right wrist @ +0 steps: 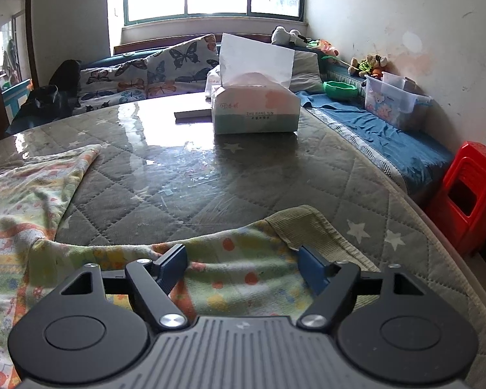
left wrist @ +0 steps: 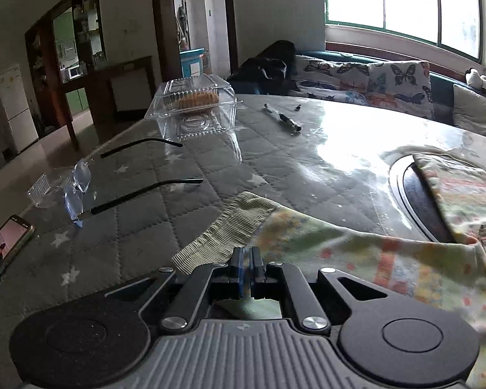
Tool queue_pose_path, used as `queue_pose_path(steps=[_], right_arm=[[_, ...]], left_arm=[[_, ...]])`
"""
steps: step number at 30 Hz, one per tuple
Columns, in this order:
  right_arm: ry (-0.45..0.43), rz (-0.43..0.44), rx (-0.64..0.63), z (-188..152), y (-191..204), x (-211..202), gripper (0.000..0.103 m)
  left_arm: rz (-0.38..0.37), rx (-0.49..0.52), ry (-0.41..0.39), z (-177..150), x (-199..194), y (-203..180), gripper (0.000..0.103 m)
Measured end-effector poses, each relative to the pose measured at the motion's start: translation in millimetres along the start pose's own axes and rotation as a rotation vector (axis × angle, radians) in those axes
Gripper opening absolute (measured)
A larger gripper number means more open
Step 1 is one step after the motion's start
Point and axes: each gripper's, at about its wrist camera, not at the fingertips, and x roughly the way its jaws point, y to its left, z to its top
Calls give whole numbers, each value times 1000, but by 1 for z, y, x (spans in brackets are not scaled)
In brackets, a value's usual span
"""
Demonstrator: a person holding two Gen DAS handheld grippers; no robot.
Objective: Fold clothes
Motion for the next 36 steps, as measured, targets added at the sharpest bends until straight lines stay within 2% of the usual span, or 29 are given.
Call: queue_pose_path(steps=[6, 13, 16, 21, 28, 31, 36], right_arm=[[-26, 19, -41, 10, 10, -14, 76], [-48, 144, -113, 30, 51, -23, 75], [-41, 212, -146, 30, 75, -24, 75], [-36, 314, -250, 17, 114, -35, 75], [-43, 424, -382, 0, 148, -61, 75], [-46, 495, -455, -12, 164, -79, 74], [-31, 606, -543, -34, 188, -107, 58]], left_arm=[[-57, -21, 29, 10, -11, -8, 6], [-290, 108, -26, 15, -54, -74, 10], [-399, 175, -23, 12, -63, -108, 10], [-533, 311, -1, -4, -71, -162, 10], [-618, 423, 18, -28, -77, -196, 10], [-622, 462, 18, -36, -78, -201, 10], [-636, 414, 16, -30, -79, -193, 10]])
